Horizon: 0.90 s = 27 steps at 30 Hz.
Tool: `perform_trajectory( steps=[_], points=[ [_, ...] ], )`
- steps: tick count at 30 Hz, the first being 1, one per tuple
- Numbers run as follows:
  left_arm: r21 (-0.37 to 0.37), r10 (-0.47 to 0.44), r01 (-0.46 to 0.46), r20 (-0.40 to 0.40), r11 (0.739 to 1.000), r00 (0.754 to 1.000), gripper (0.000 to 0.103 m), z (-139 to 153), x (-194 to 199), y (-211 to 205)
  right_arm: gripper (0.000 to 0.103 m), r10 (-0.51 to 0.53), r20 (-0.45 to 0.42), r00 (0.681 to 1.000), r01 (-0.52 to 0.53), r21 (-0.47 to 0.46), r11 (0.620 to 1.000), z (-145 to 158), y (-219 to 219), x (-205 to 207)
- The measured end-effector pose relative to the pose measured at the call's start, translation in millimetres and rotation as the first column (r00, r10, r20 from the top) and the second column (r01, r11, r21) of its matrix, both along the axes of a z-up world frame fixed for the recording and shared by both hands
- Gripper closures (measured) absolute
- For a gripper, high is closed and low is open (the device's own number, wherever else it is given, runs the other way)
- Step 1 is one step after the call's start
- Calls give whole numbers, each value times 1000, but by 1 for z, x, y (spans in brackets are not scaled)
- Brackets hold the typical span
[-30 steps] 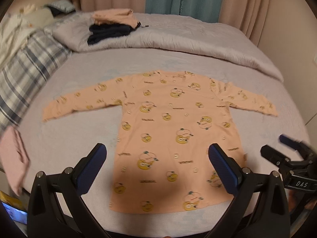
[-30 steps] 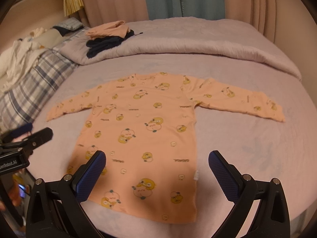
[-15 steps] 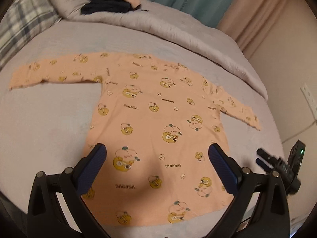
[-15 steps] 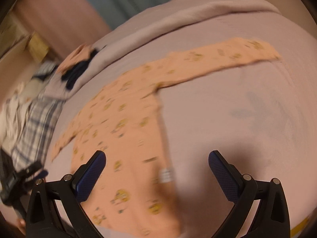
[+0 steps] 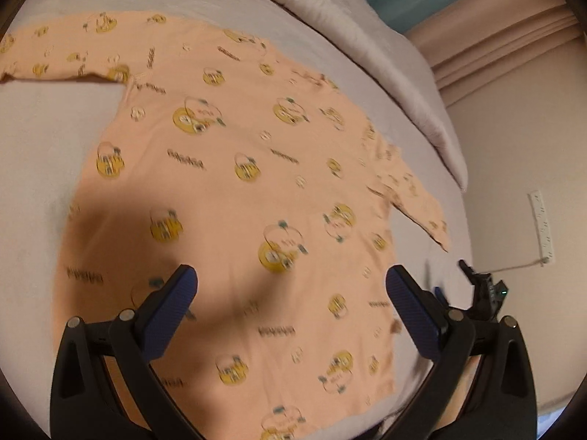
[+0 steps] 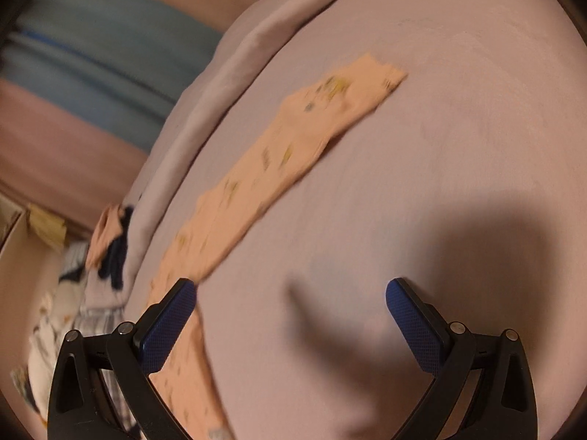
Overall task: Fold small clothes
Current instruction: 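Grasp the sleeve cuff nearest the right tool with the right gripper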
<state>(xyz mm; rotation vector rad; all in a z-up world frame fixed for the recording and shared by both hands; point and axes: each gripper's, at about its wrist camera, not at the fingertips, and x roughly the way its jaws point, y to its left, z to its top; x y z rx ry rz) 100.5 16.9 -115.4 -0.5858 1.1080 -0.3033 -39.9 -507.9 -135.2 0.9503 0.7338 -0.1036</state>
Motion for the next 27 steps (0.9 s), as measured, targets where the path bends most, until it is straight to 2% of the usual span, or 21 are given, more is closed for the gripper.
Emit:
perform_trajectory(
  steps=[6, 8, 12, 15, 16, 17, 18, 19, 21, 22, 23, 24, 27],
  points=[
    [49, 26, -28, 43, 998, 999, 0, 9, 22, 0, 1, -47, -4, 999, 47, 10, 999, -1, -29, 35],
    [70, 23, -29, 79, 997, 997, 0, 15, 30, -3, 1, -68, 22, 997, 67, 32, 997, -5, -41, 42],
    [101, -4, -13, 164, 995, 987, 0, 27, 44, -13, 1, -132, 75, 988, 125, 86, 988, -11, -60, 46],
    [119, -41, 21, 163, 993, 986, 0, 28, 58, -24, 4, -178, 94, 979, 167, 120, 979, -11, -66, 45],
    [118, -43, 25, 155, 993, 987, 0, 26, 62, -25, 8, -194, 99, 976, 181, 125, 975, -12, -68, 43],
    [118, -43, 26, 144, 993, 989, 0, 23, 65, -25, 17, -201, 98, 975, 188, 132, 973, -13, -69, 41],
    [117, -41, 25, 136, 993, 990, 0, 22, 68, -25, 31, -205, 96, 974, 191, 139, 972, -15, -71, 39],
    [116, -36, 22, 122, 993, 992, 0, 18, 71, -23, 38, -212, 91, 973, 197, 148, 969, -19, -73, 35],
    [108, -12, 3, 86, 994, 996, 1, 9, 78, -16, 66, -227, 77, 971, 214, 152, 965, -24, -74, 29],
    [105, -7, -2, 78, 994, 997, 1, 8, 80, -14, 73, -236, 66, 970, 224, 152, 963, -27, -75, 25],
    [107, 10, -17, 63, 994, 998, 1, 3, 82, -8, 84, -242, 60, 968, 231, 151, 961, -29, -79, 23],
    [105, 17, -23, 59, 994, 998, 1, 3, 83, -6, 90, -250, 55, 967, 240, 143, 960, -29, -78, 17],
    [85, 57, -61, 53, 995, 997, 1, 3, 81, 9, 96, -236, 86, 968, 228, 95, 969, -14, -65, 17]
  ],
)
